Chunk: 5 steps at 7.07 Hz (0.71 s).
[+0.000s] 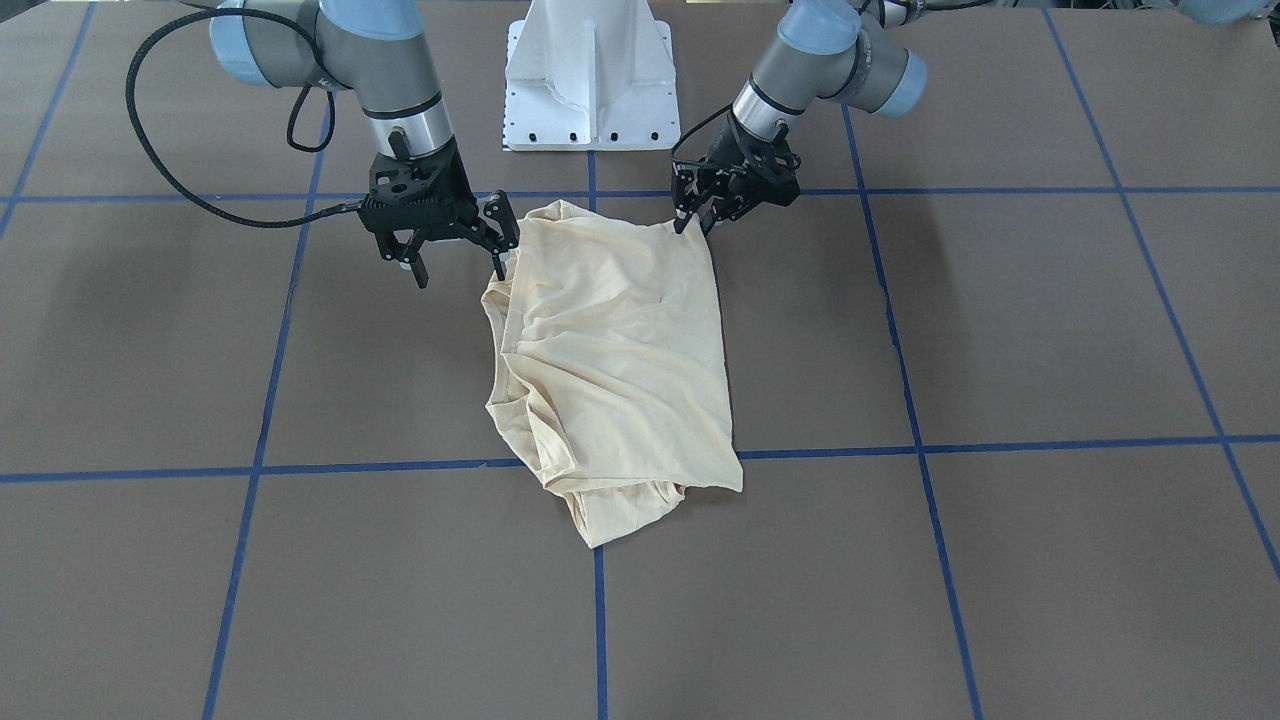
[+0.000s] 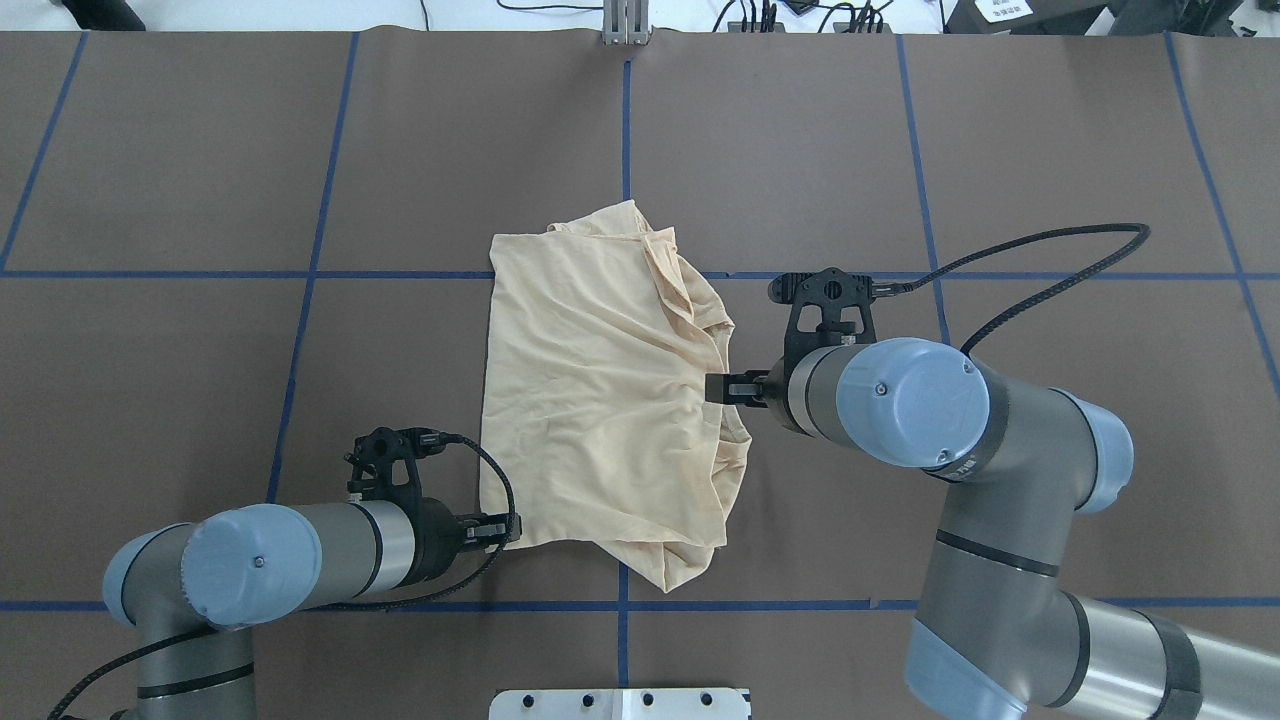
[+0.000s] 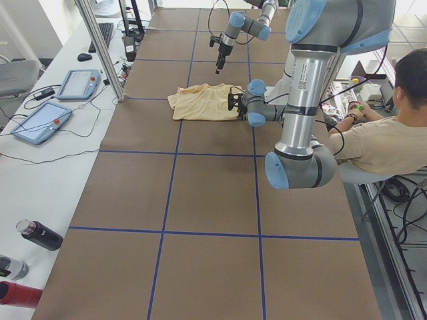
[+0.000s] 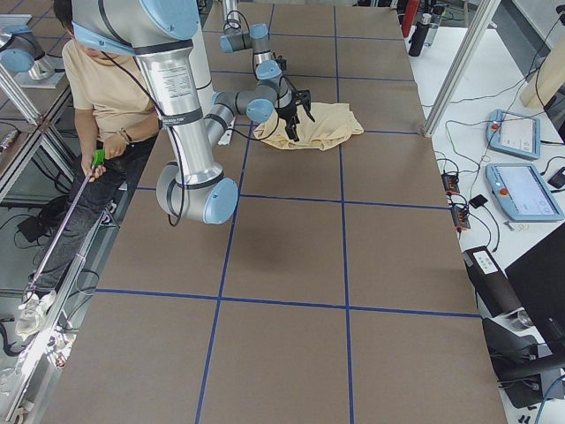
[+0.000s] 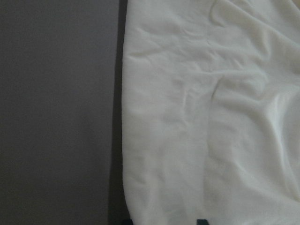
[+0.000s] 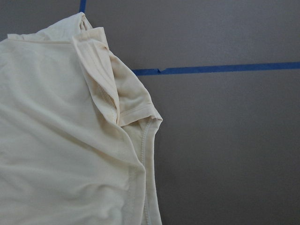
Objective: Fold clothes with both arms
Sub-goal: 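Move the right gripper to the other near corner and grasp both corners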
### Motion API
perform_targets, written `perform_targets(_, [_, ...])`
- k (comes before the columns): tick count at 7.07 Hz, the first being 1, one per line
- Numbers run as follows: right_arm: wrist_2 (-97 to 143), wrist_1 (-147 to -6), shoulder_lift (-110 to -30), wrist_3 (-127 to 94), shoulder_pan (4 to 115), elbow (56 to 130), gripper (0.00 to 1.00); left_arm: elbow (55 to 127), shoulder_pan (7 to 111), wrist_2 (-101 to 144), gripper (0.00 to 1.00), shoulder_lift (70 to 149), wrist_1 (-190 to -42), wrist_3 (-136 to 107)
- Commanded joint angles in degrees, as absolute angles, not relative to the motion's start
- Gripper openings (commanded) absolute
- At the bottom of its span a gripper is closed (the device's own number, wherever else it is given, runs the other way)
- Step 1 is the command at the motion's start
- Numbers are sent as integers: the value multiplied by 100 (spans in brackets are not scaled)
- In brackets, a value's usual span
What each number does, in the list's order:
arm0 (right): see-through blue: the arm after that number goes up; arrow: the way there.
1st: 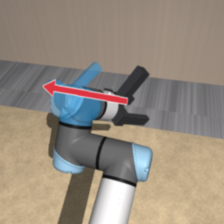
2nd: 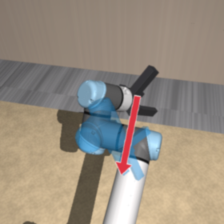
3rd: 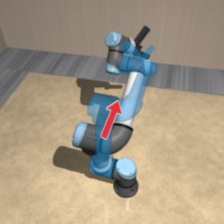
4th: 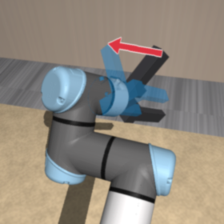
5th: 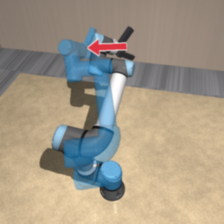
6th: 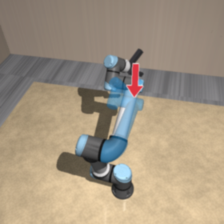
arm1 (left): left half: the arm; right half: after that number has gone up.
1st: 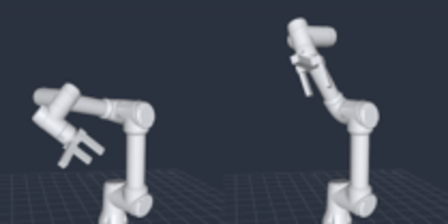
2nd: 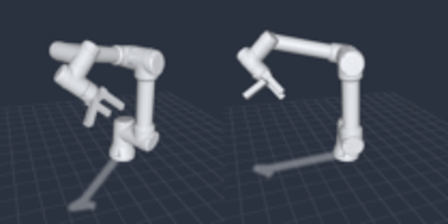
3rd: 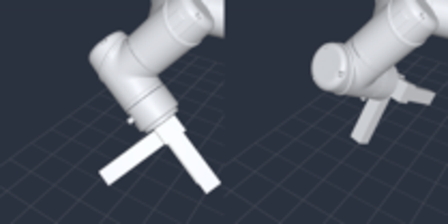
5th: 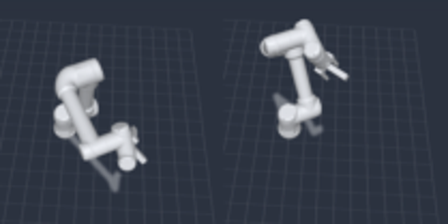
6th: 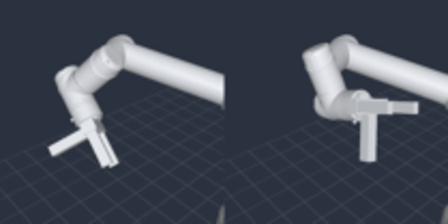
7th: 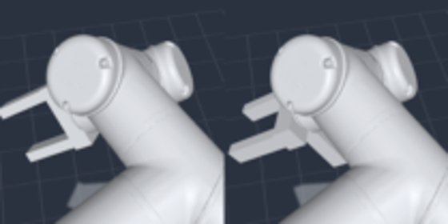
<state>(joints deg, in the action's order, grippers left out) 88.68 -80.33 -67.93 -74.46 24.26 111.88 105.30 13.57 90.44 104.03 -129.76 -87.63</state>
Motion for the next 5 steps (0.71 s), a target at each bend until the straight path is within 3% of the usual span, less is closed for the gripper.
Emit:
perform_targets(1, [8859, -8033, -6794, -7453, 2408, 11188, 100, 10538, 1354, 9035, 0, 10398, -12902, -8833])
perform_targets(3, [8572, -8033, -6768, -7915, 2120, 11145, 98, 10573, 1362, 9026, 0, 10415, -12867, -8833])
perform_targets(5, [8053, -8033, -6750, -8874, 1575, 11066, 84, 10661, 1362, 9026, 0, 10406, -12867, -8833])
